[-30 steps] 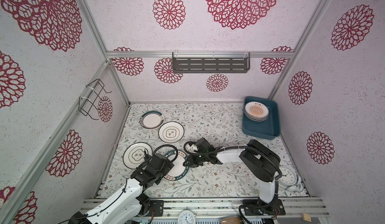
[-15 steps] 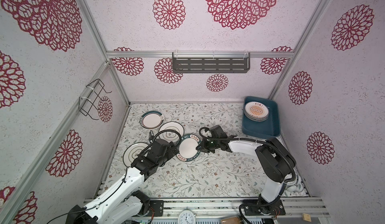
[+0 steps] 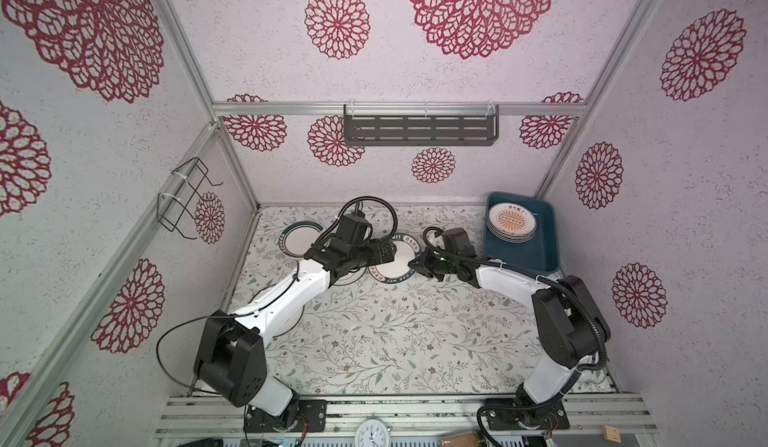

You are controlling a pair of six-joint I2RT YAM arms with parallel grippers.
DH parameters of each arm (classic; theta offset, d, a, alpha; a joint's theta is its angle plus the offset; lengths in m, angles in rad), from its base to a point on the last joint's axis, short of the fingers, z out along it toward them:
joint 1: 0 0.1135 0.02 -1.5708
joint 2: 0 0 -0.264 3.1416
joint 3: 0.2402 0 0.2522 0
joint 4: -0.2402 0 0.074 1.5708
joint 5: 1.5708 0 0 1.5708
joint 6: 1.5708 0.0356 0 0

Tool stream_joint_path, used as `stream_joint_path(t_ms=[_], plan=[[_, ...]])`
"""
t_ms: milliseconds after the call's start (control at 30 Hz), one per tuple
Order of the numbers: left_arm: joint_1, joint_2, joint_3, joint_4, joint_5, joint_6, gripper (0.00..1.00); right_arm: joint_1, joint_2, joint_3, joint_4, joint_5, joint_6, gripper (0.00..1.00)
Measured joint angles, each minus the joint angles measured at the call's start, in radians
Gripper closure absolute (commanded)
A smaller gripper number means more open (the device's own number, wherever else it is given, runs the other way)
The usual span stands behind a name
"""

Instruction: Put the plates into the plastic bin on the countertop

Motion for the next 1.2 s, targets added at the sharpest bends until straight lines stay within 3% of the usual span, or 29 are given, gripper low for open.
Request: stream_joint_path(t_ms=[333,567,867,1200], plan=[[0.000,0.162,0.228,-0.093,0.172,0.185,0.03,-0.066,-0.138,-0.045,0.018,0.093,0.085,1.00],[0.000,0.222,0.337,-0.076,0.264,0.199,0.03,-0.204,-0.222,-0.057,0.017,0.098,0.114,1.00],[0.000,0.359,0.494,-0.006,0.328,0.126,0.03,-0.461,-0.220,-0.034,0.021,0.053,0.114,1.00],[0.010,0.597,0.684,0.216,0.428,-0.084,0.03,-0.664,0.000,0.131,0.077,-0.040,0.129,1.00]])
